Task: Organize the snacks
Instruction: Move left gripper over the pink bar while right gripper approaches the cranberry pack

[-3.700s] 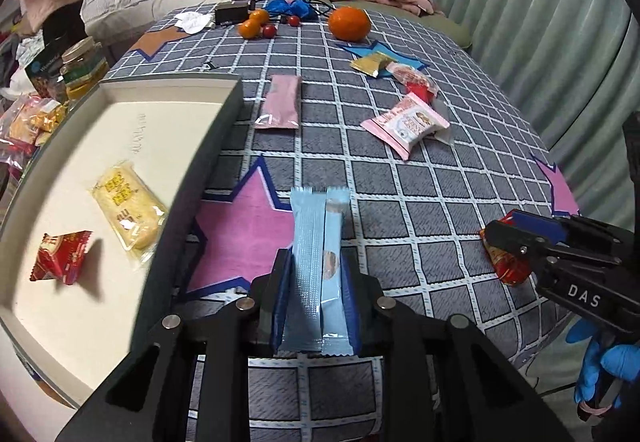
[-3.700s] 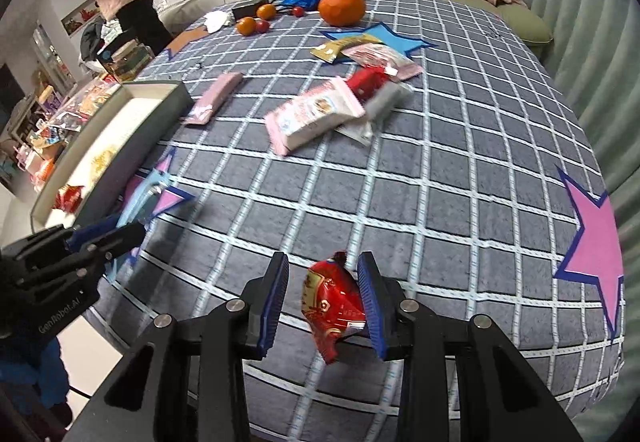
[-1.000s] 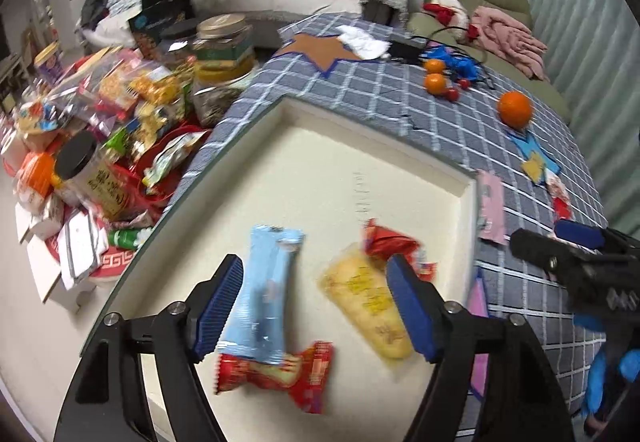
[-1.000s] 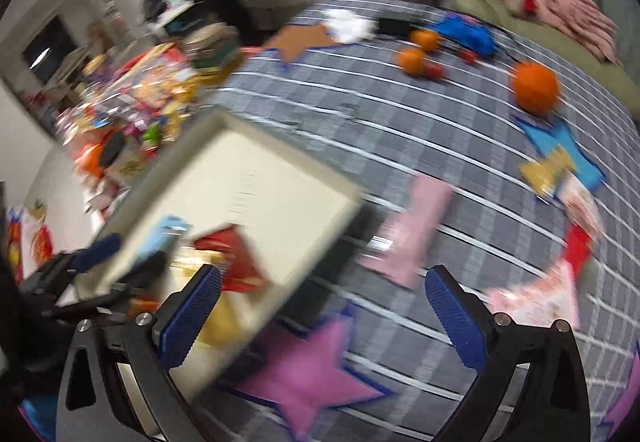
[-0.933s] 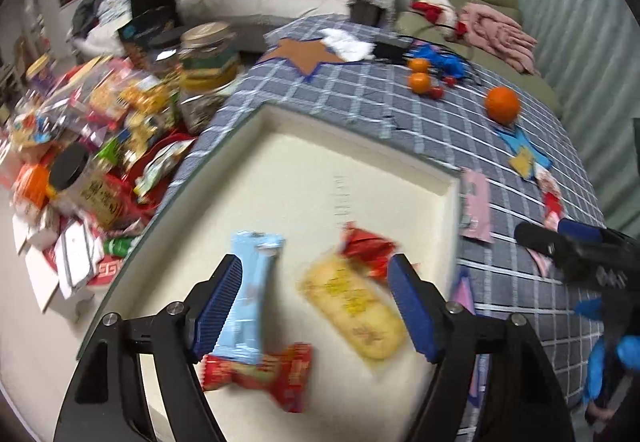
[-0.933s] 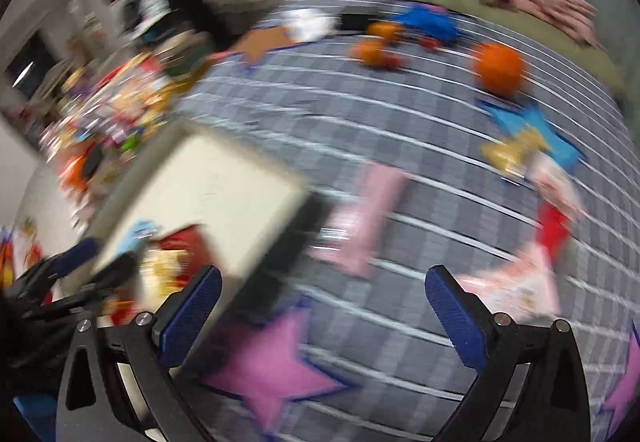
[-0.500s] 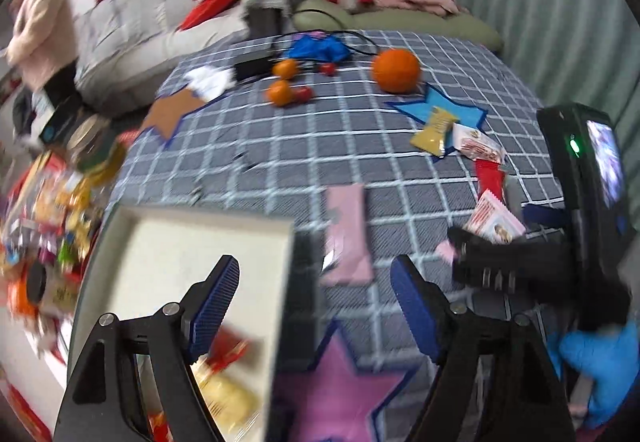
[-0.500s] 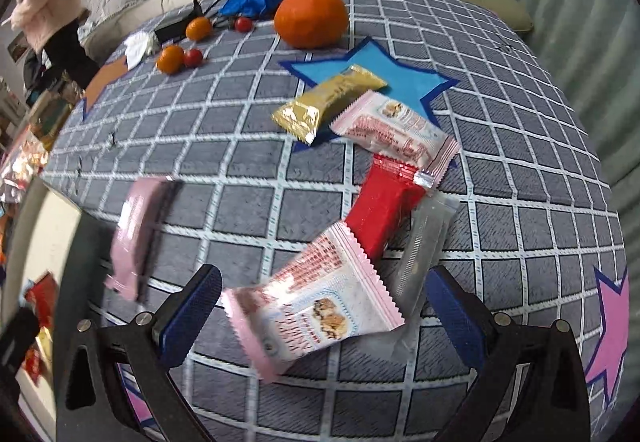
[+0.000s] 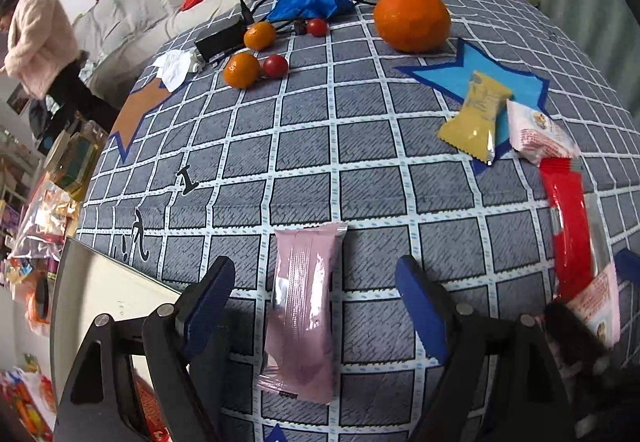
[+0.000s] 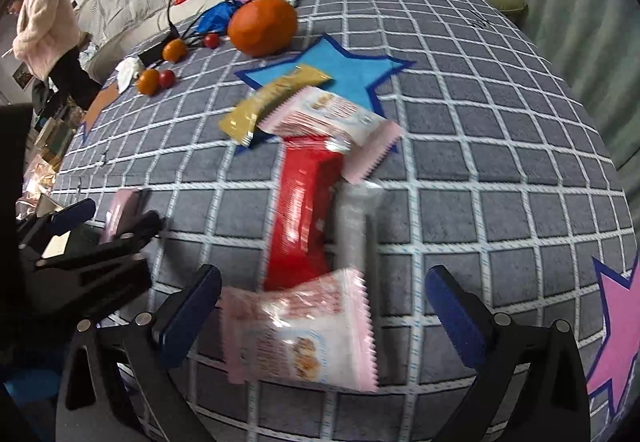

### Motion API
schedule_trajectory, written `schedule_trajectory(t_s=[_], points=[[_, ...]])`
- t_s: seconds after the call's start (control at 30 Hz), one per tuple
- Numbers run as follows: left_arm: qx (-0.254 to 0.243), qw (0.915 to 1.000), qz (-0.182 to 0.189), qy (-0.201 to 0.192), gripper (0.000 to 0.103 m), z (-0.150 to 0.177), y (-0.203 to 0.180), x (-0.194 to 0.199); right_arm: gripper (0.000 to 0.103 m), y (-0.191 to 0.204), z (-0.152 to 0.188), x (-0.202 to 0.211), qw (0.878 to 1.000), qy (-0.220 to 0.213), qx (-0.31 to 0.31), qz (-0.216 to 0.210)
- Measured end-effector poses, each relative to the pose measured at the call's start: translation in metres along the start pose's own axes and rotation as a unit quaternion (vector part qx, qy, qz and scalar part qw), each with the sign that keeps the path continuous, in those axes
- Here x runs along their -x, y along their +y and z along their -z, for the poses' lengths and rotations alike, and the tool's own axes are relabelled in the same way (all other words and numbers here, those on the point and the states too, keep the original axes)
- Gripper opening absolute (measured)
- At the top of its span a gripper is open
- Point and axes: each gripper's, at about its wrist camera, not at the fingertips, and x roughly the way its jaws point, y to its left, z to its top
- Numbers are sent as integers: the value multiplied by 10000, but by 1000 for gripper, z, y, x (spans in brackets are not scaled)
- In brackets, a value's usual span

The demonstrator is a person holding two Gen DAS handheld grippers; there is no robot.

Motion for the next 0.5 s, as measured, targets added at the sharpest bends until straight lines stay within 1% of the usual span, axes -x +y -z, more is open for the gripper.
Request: schedule_trajectory(t_s=[0.03, 0.07, 0.1, 0.13, 0.17, 0.2, 0.23, 0.3, 0.4, 0.43, 0.47, 0.5], points=[[18, 10000, -39, -14, 84, 1, 0, 0, 102, 6, 1, -4, 9999, 34, 113, 36], [63, 10000, 41, -36, 82, 3, 2, 1, 102, 6, 3, -6, 9999, 21, 143, 77], [56, 9999, 106, -29, 73, 5, 1, 3, 102, 6, 6, -9, 9997, 38, 193, 129], [104, 9994, 326, -9, 56, 10, 1, 7, 102, 6, 11, -9, 9991, -42, 350, 251], [122, 9987, 493, 12, 46, 16, 0, 11, 102, 5, 17, -7, 9983, -67, 486, 307], [102, 9983, 574, 8, 30, 22, -3, 14, 99, 2, 23, -5, 9979, -104, 561, 302], [49, 9982, 594, -18, 28, 31, -7, 20, 96, -2, 27, -2, 9975, -117, 607, 329], [-27, 9984, 552, -116, 28, 52, -17, 34, 96, -16, 40, 6, 9979, -119, 557, 317], [-61, 9970, 751, -183, 27, 91, -25, 56, 96, -38, 60, 19, 9983, -132, 450, 342], [-64, 9966, 802, -189, 28, 100, -26, 62, 96, -43, 66, 23, 9984, -131, 445, 329], [-79, 9962, 838, -213, 28, 117, -26, 70, 96, -48, 74, 28, 9983, -138, 464, 326], [-86, 9960, 857, -226, 29, 124, -25, 75, 96, -54, 86, 34, 9979, -133, 523, 370]])
